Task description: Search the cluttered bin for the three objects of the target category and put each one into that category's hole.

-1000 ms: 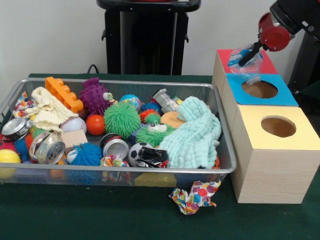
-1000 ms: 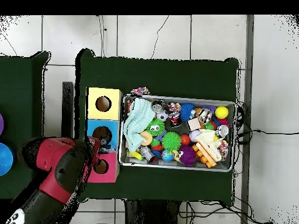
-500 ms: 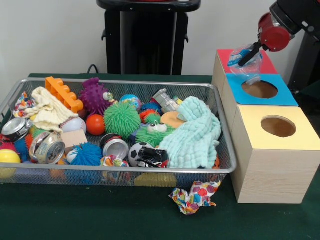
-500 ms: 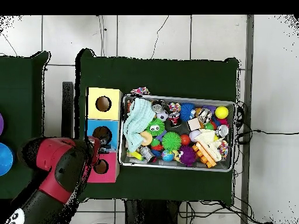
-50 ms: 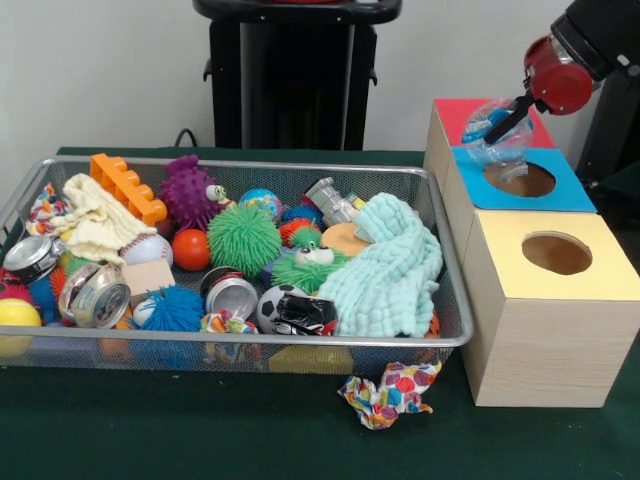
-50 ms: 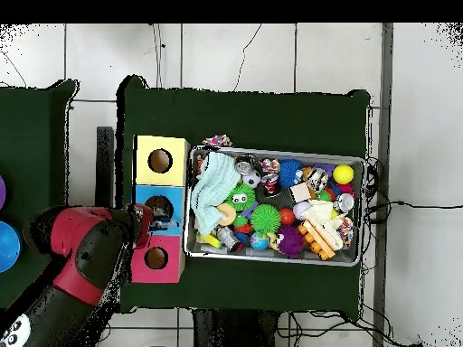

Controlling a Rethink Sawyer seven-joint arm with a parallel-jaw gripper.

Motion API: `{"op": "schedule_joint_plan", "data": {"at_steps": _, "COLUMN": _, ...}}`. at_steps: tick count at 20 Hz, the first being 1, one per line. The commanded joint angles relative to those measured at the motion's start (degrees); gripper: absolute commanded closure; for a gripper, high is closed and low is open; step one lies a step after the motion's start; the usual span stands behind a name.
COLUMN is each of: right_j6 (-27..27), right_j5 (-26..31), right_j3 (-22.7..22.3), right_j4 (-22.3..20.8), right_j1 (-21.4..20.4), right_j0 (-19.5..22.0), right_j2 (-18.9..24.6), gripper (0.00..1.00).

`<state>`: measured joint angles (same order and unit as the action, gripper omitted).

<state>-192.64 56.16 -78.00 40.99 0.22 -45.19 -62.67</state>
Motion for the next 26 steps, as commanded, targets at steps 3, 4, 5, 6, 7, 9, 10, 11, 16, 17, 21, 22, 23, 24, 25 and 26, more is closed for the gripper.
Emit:
{"op": "schedule_joint_plan", "data": {"at_steps": 3, "right_j6": -10.2, "right_j5": 5.2, "right_j3": 7.9, "right_j4": -2.8, "right_j1": 4.9, "right_j0": 3.0, "right_j2": 4.4, "gripper": 1.00}}
{"op": "schedule_joint_plan", "data": {"at_steps": 4, "right_j6": -10.4, "right_j5": 5.1, "right_j3": 8.3, "right_j4": -2.7, "right_j1": 5.2, "right_j0": 3.1, "right_j2": 4.3, "gripper": 1.00}}
{"op": "schedule_joint_plan", "data": {"at_steps": 5, "right_j6": -10.6, "right_j5": 5.1, "right_j3": 8.6, "right_j4": -2.7, "right_j1": 5.4, "right_j0": 3.1, "right_j2": 4.1, "gripper": 1.00}}
{"op": "schedule_joint_plan", "data": {"at_steps": 6, "right_j6": -10.9, "right_j5": 5.7, "right_j3": 9.0, "right_j4": -2.8, "right_j1": 5.7, "right_j0": 3.1, "right_j2": 3.8, "gripper": 1.00}}
{"op": "schedule_joint_plan", "data": {"at_steps": 7, "right_j6": -10.9, "right_j5": 6.5, "right_j3": 9.6, "right_j4": -3.2, "right_j1": 6.2, "right_j0": 3.1, "right_j2": 3.3, "gripper": 1.00}}
{"op": "schedule_joint_plan", "data": {"at_steps": 9, "right_j6": -9.0, "right_j5": 6.3, "right_j3": 9.3, "right_j4": -4.2, "right_j1": 6.2, "right_j0": 3.0, "right_j2": 3.3, "gripper": 1.00}}
{"op": "schedule_joint_plan", "data": {"at_steps": 10, "right_j6": -8.0, "right_j5": 6.3, "right_j3": 9.2, "right_j4": -4.6, "right_j1": 6.1, "right_j0": 3.0, "right_j2": 3.5, "gripper": 1.00}}
{"op": "schedule_joint_plan", "data": {"at_steps": 11, "right_j6": -6.2, "right_j5": 6.0, "right_j3": 8.8, "right_j4": -5.5, "right_j1": 5.8, "right_j0": 3.0, "right_j2": 3.8, "gripper": 1.00}}
{"op": "schedule_joint_plan", "data": {"at_steps": 16, "right_j6": -3.5, "right_j5": 3.5, "right_j3": 7.7, "right_j4": -7.7, "right_j1": 5.6, "right_j0": 2.8, "right_j2": 5.2, "gripper": 1.00}}
{"op": "schedule_joint_plan", "data": {"at_steps": 17, "right_j6": -3.5, "right_j5": 3.4, "right_j3": 7.8, "right_j4": -8.1, "right_j1": 5.8, "right_j0": 2.8, "right_j2": 5.4, "gripper": 1.00}}
{"op": "schedule_joint_plan", "data": {"at_steps": 21, "right_j6": -4.2, "right_j5": 2.6, "right_j3": 7.5, "right_j4": -8.5, "right_j1": 6.1, "right_j0": 2.6, "right_j2": 5.8, "gripper": 1.00}}
{"op": "schedule_joint_plan", "data": {"at_steps": 22, "right_j6": -4.3, "right_j5": 2.7, "right_j3": 7.5, "right_j4": -8.7, "right_j1": 6.1, "right_j0": 2.6, "right_j2": 5.8, "gripper": 1.00}}
{"op": "schedule_joint_plan", "data": {"at_steps": 23, "right_j6": -4.5, "right_j5": 2.7, "right_j3": 7.5, "right_j4": -8.8, "right_j1": 6.1, "right_j0": 2.6, "right_j2": 5.7, "gripper": 1.00}}
{"op": "schedule_joint_plan", "data": {"at_steps": 24, "right_j6": -4.6, "right_j5": 2.9, "right_j3": 7.6, "right_j4": -9.0, "right_j1": 6.1, "right_j0": 2.6, "right_j2": 5.5, "gripper": 1.00}}
{"op": "schedule_joint_plan", "data": {"at_steps": 25, "right_j6": -4.7, "right_j5": 3.1, "right_j3": 7.6, "right_j4": -9.2, "right_j1": 6.2, "right_j0": 2.5, "right_j2": 5.3, "gripper": 1.00}}
{"op": "schedule_joint_plan", "data": {"at_steps": 26, "right_j6": -4.6, "right_j5": 2.9, "right_j3": 7.4, "right_j4": -9.2, "right_j1": 6.0, "right_j0": 2.5, "right_j2": 5.4, "gripper": 1.00}}
